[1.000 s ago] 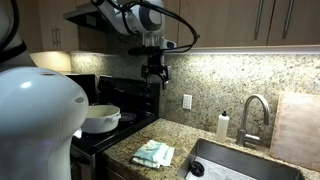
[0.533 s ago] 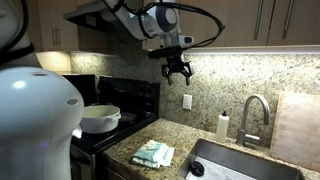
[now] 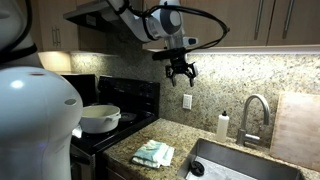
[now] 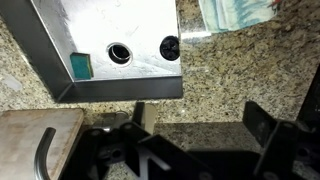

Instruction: Turn the tap nozzle to the left

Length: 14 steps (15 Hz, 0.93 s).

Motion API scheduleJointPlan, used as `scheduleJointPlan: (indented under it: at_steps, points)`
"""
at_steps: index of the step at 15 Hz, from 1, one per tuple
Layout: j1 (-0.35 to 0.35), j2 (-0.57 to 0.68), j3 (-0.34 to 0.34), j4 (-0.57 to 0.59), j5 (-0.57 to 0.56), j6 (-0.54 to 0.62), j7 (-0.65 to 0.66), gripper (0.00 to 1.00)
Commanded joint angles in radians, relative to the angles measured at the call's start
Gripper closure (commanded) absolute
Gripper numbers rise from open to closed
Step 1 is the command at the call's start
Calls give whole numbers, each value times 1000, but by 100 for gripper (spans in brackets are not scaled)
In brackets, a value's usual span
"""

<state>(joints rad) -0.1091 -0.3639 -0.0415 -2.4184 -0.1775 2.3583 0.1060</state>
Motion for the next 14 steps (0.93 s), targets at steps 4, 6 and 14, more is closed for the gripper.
scheduleJointPlan:
  at_steps: [4, 6, 14]
  points:
    - [-1, 65, -51, -70, 30, 175, -87, 0]
    - [-11, 106, -75, -98, 19, 282, -118, 0]
    - [-85, 289, -164, -97, -26, 588, -201, 0]
